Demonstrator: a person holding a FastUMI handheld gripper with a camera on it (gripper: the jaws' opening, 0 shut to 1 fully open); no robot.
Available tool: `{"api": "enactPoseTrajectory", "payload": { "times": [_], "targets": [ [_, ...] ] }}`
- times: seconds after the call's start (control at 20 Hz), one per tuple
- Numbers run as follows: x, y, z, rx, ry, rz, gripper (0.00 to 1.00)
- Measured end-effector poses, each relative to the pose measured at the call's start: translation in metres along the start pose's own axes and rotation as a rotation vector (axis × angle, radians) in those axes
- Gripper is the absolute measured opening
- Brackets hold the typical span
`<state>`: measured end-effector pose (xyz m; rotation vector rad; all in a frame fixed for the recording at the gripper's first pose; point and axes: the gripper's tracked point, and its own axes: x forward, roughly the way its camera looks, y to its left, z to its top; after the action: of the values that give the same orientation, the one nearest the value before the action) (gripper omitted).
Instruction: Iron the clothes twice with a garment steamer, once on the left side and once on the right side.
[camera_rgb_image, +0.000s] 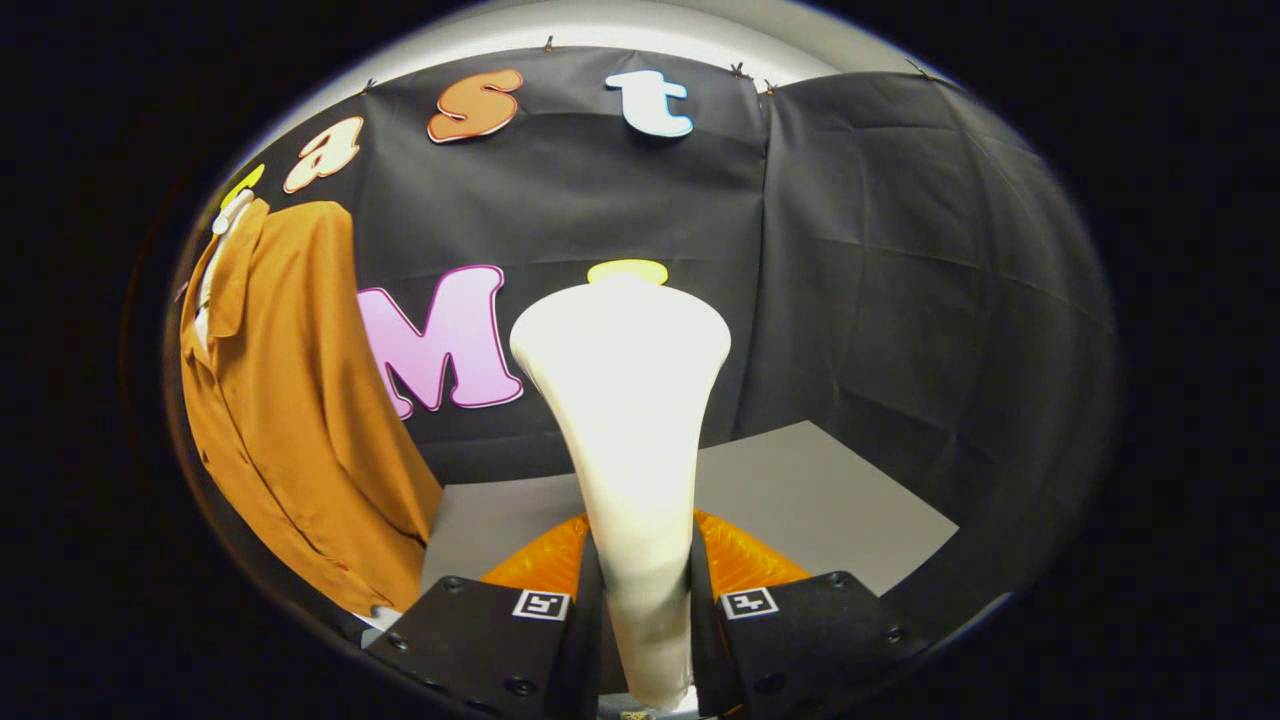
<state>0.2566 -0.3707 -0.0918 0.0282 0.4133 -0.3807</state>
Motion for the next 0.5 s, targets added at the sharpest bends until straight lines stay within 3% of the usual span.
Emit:
{"api": "enactPoseTrajectory", "payload": {
  "times": [0.5],
  "targets": [
    [-0.106, 0.127, 0.005, -0.024, -0.12, 0.057, 0.4]
  ]
}}
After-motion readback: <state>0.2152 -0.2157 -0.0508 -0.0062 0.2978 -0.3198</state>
